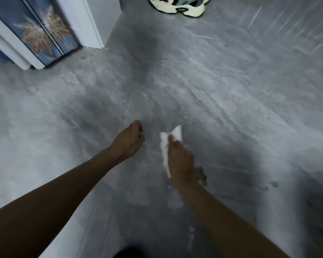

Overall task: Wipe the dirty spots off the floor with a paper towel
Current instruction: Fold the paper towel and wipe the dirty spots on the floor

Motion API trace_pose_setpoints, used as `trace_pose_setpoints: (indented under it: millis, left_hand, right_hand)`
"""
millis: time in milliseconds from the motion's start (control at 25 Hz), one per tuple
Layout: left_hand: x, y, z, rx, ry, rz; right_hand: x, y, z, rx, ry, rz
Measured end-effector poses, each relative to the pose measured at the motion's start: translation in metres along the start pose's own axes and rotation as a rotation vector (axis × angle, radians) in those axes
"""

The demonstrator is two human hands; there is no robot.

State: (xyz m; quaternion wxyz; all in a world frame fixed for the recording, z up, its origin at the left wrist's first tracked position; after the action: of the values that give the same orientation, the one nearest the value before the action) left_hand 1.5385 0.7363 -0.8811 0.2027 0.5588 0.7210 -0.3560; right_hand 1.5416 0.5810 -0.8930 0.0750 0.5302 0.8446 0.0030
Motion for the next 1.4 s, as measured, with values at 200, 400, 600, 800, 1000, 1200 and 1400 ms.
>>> trace_pose_setpoints:
  millis: [200,400,600,800,1000,1200,1400]
  left_hand:
    - [-0.006,0.000,0.003,-0.019,0.045,0.033]
    - [-0.021,0.006,0.015,-0.008,0.081,0.081]
    - [-0.055,0.018,0.040,0.039,0.097,0.151]
    - [-0.108,0.020,0.089,0.161,0.134,0.292]
    - [-0.140,0.019,0.138,0.266,0.215,0.340]
    - [-0.159,0.013,0.176,0.373,0.514,0.212]
    - [-0.220,0.025,0.180,0.461,0.350,0.296]
  right_hand:
    - [0.044,-0.043,-0.001,0.059,0.059,-0.730]
    - [-0.183,0.017,0.014,0.065,-0.054,-0.035]
    - [-0.087,-0.029,0.009,-0.006,-0.023,0.063]
    - [-0.063,-0.111,0.001,0.038,0.086,-0.420]
    - [-0.304,-0.138,0.012,0.114,0.018,0.397]
    - [-0.290,-0.134,0.020,0.207,0.085,0.825]
    - [-0.153,-0.111,0.018,0.026,0.075,-0.117]
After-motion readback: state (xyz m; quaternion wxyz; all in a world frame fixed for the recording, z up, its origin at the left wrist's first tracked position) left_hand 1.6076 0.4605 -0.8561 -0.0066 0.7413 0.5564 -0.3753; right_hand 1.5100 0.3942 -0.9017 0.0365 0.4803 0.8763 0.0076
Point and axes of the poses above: each hand's wrist, its own y-axis towards the middle knuckle, its own z-axis out of the palm, x = y × z, the point moved 9 cm from there along y, towards the middle knuckle, and after that the axes turned 10 degrees about -y, right-handed, at the moved point
